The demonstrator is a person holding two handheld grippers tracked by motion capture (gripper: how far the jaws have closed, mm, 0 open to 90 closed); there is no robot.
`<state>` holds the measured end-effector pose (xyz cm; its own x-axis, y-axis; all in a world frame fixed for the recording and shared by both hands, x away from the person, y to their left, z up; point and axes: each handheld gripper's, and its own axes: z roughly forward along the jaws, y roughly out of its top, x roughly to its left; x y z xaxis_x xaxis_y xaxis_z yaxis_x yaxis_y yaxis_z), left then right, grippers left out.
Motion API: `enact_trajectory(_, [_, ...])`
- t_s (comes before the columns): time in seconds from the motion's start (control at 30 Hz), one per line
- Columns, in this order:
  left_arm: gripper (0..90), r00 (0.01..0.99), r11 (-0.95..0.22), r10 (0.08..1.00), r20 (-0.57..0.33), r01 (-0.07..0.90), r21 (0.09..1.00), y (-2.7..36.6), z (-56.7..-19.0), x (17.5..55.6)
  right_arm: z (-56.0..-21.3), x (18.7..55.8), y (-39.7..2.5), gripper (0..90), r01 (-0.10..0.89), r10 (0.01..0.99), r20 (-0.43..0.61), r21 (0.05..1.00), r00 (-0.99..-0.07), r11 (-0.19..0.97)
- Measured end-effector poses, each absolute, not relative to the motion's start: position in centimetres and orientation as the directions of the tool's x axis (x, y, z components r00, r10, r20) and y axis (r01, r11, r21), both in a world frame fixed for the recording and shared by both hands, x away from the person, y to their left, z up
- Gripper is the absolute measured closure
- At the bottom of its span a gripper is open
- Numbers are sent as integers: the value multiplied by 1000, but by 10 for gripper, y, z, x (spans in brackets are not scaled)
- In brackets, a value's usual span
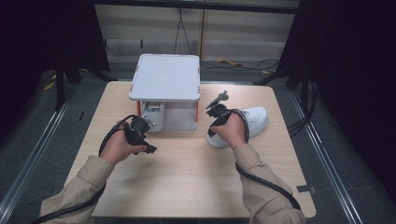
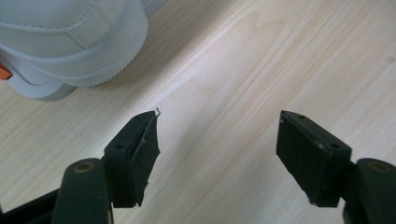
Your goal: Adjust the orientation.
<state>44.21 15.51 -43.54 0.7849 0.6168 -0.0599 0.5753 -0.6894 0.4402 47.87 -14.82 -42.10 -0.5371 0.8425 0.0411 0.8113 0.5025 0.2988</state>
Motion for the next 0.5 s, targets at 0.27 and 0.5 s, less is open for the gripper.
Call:
enact_trajectory(0.27, [253,791,-693,608,-64,569,443,158,-429,448,-423,477,-150,727,803,830,69,308,-553,510])
enact_trajectory(0.5, [238,788,-680,612,-69,569,463,158,-423,450,-420,468,-148,731,769,799,30,295,-601,567])
